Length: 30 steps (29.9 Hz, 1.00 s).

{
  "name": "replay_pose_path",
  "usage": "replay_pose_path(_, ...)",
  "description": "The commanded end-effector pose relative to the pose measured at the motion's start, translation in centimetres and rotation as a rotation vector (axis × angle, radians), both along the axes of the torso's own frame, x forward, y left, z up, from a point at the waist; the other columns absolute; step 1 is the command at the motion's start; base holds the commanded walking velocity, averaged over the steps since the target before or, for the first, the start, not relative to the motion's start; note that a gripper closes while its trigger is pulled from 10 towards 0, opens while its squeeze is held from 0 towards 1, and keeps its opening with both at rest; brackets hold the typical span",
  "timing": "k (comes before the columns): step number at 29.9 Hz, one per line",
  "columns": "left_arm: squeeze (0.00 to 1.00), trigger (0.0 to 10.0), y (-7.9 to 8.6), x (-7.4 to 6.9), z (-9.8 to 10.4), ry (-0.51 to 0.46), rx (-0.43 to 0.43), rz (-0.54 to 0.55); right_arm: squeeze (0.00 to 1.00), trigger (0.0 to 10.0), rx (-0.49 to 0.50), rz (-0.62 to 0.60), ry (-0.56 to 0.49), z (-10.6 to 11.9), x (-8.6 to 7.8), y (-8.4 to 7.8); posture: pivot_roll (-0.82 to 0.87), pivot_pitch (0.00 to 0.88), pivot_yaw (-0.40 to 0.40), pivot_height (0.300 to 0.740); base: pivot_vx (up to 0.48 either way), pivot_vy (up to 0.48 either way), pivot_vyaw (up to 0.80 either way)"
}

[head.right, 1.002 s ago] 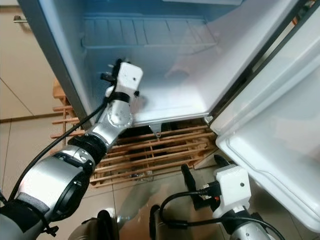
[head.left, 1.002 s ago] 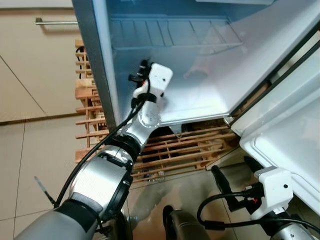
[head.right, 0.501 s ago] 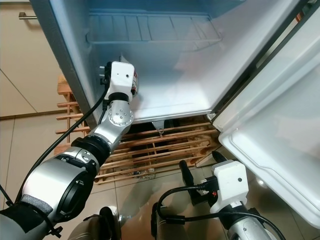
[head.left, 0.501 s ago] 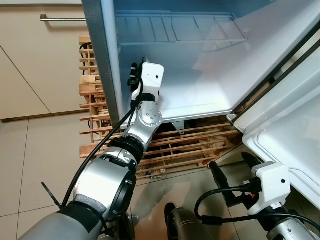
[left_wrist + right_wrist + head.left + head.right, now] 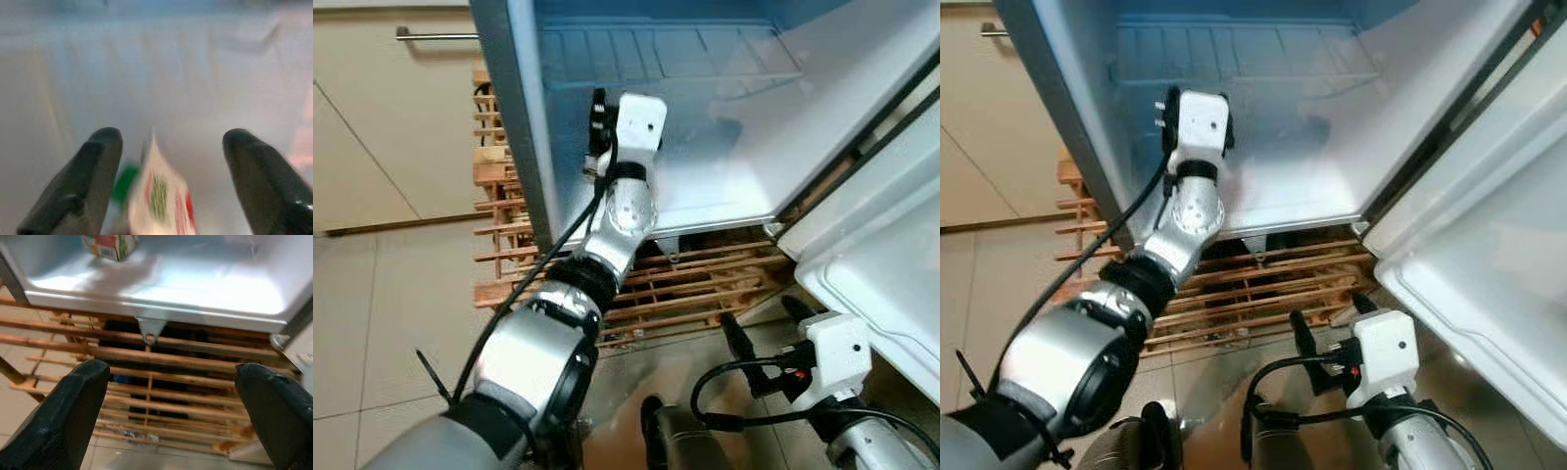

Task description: Restocking fridge

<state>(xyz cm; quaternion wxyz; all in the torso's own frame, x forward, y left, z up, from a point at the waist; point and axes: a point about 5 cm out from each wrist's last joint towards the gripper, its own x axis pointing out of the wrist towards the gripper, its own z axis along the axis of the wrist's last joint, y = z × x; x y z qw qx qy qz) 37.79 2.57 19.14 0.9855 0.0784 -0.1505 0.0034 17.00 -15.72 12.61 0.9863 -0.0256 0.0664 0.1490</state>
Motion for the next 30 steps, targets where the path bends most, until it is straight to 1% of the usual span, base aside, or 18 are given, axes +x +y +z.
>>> replay_pose_path(1, 0.0, 10.0, -2.5, -1.8, -1.4, 0.045, -0.04, -0.145, 0.05, 10.0, -0.009, -0.019, 0.007, -0.6, 0.4, -0.3, -0.37, 0.192, -0.046, 0.74, 0.0, 0.0, 0.0)
replay_pose_path(3, 0.0, 10.0, -2.6, -2.2, -1.5, 0.04, -0.044, -0.168, 0.05, 10.0, -0.008, -0.019, 0.003, -0.7, 0.7, -0.3, -0.36, 0.186, -0.044, 0.74, 0.0, 0.0, 0.0)
replay_pose_path(5, 0.0, 10.0, -2.6, -3.3, -1.3, 0.008, -0.043, -0.234, 0.05, 10.0, -0.002, -0.024, -0.008, -1.0, 1.4, -0.3, -0.32, 0.154, -0.033, 0.74, 0.0, 0.0, 0.0)
replay_pose_path(8, 0.0, 10.0, -2.3, -4.4, -1.0, -0.013, -0.05, -0.291, 0.04, 10.0, 0.002, -0.027, -0.018, -1.2, 2.0, -0.3, -0.3, 0.13, -0.024, 0.74, 0.0, 0.0, 0.0)
replay_pose_path(10, 0.0, 10.0, -0.8, -6.3, 0.9, -0.099, -0.102, -0.403, 0.04, 10.0, 0.008, -0.028, -0.042, -1.3, 3.0, -0.1, -0.27, 0.088, -0.011, 0.74, 0.0, 0.0, 0.0)
replay_pose_path(11, 0.0, 10.0, -0.8, -6.3, 0.9, -0.099, -0.102, -0.403, 0.04, 10.0, 0.008, -0.028, -0.042, -1.3, 3.0, -0.1, -0.27, 0.088, -0.011, 0.74, 0.0, 0.0, 0.0)
replay_pose_path(12, 0.0, 10.0, -0.1, -7.6, 1.5, -0.126, -0.122, -0.485, 0.04, 10.0, 0.013, -0.033, -0.053, -1.3, 3.3, 0.0, -0.27, 0.081, -0.008, 0.74, 0.0, 0.0, 0.0)
replay_pose_path(13, 0.0, 10.0, 0.6, -8.4, 1.6, -0.125, -0.127, -0.539, 0.04, 10.0, 0.016, -0.039, -0.061, -1.4, 3.7, -0.1, -0.25, 0.061, -0.003, 0.74, 0.0, 0.0, 0.0)
replay_pose_path(14, 0.0, 10.0, 1.8, -9.1, 0.4, -0.073, -0.112, -0.556, 0.05, 10.0, 0.028, -0.073, -0.073, -1.6, 4.2, -0.4, -0.23, 0.036, 0.002, 0.74, 0.0, 0.0, 0.0)
replay_pose_path(15, 0.0, 10.0, 2.6, -9.4, -0.5, -0.031, -0.1, -0.56, 0.05, 10.0, 0.037, -0.097, -0.08, -1.7, 4.6, -0.7, -0.22, 0.025, 0.004, 0.74, 0.0, 0.0, 0.0)
replay_pose_path(17, 0.0, 10.0, 4.3, -10.0, -2.7, 0.038, -0.042, -0.537, 0.05, 10.0, 0.086, -0.214, -0.057, -2.6, 5.5, -1.9, -0.2, 0.0, 0.006, 0.74, 0.0, 0.0, 0.0)
replay_pose_path(19, 0.0, 10.0, 5.5, -10.9, -4.1, 0.071, -0.011, -0.533, 0.05, 10.0, 0.107, -0.275, -0.051, -2.9, 6.0, -2.8, -0.19, 0.0, 0.011, 0.74, 0.0, 0.0, 0.0)
replay_pose_path(20, 0.0, 10.0, 6.9, -11.7, -4.5, 0.076, 0.012, -0.517, 0.05, 10.0, 0.11, -0.282, -0.061, -2.9, 6.1, -3.1, -0.19, 0.0, 0.019, 0.74, 0.0, 0.0, 0.0)
replay_pose_path(22, 0.0, 10.0, 8.0, -12.1, -4.1, 0.066, 0.037, -0.499, 0.05, 10.0, 0.105, -0.274, -0.068, -2.8, 6.2, -3.3, -0.18, 0.0, 0.014, 0.74, 0.0, 0.0, 0.0)
replay_pose_path(23, 0.0, 10.0, 9.0, -12.2, -3.7, 0.065, 0.016, -0.464, 0.05, 10.0, 0.1, -0.277, -0.072, -2.8, 6.1, -3.6, -0.17, 0.0, 0.009, 0.74, 0.0, 0.0, 0.0)
replay_pose_path(25, 0.0, 10.0, 10.8, -12.3, -3.0, 0.091, -0.083, -0.39, 0.05, 10.0, 0.097, -0.305, -0.068, -3.0, 6.1, -4.5, -0.15, 0.0, -0.005, 0.74, 0.0, 0.0, 0.0)
replay_pose_path(27, 0.0, 10.0, 10.8, -12.5, -3.3, 0.117, -0.088, -0.384, 0.05, 10.0, 0.097, -0.316, -0.063, -3.3, 6.5, -4.9, -0.14, 0.0, -0.014, 0.74, 0.0, 0.0, 0.0)
replay_pose_path(30, 0.0, 10.0, 9.5, -11.3, -4.2, 0.151, -0.085, -0.357, 0.05, 10.0, 0.079, -0.281, -0.089, -3.2, 7.6, -4.5, -0.15, 0.0, -0.017, 0.74, 0.0, 0.0, 0.0)
